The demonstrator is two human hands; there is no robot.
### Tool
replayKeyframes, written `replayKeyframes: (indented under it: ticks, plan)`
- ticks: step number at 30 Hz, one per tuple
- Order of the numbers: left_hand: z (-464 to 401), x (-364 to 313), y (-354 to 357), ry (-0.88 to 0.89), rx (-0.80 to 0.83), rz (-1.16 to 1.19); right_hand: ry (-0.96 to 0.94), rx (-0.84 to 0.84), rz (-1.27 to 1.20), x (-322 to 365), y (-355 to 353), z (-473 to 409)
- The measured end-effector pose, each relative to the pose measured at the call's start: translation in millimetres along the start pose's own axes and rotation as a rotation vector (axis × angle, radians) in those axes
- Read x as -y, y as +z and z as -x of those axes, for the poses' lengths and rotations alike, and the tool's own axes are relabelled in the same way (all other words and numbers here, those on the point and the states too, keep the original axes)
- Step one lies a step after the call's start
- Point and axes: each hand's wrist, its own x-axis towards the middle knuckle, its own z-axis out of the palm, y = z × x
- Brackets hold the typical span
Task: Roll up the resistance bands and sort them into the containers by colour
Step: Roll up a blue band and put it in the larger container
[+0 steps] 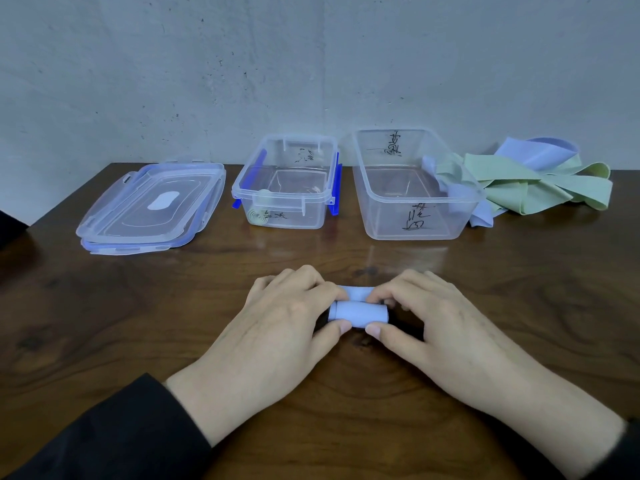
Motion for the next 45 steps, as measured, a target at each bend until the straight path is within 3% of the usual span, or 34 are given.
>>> replayKeyframes:
  ticks: [18, 23, 30, 34, 39, 45]
  plan:
    - [-18, 2, 8, 0.003, -0.118, 0.087, 0.026, -0.206, 0.006, 3, 10, -12]
    - [-25, 10, 12, 0.035, -0.051, 0.049, 0.029, -0.148, 0.0, -5, 11, -21]
    - [-39, -1, 5, 0.019, -0.216, 0.327, 0.037, -0.173, -0.233, -10, 8, -28]
    - [-43, -7, 11, 0.114, -0.288, 0.215, 0.116, -0.184, -0.424, -13, 4, -29]
    - [-49, -10, 21, 0.249, -0.248, 0.039, 0.178, -0.179, -0.381, -17, 8, -29]
    - [-45, -14, 18, 0.224, -0.166, 0.047, 0.173, -0.154, -0.464, -17, 6, -28]
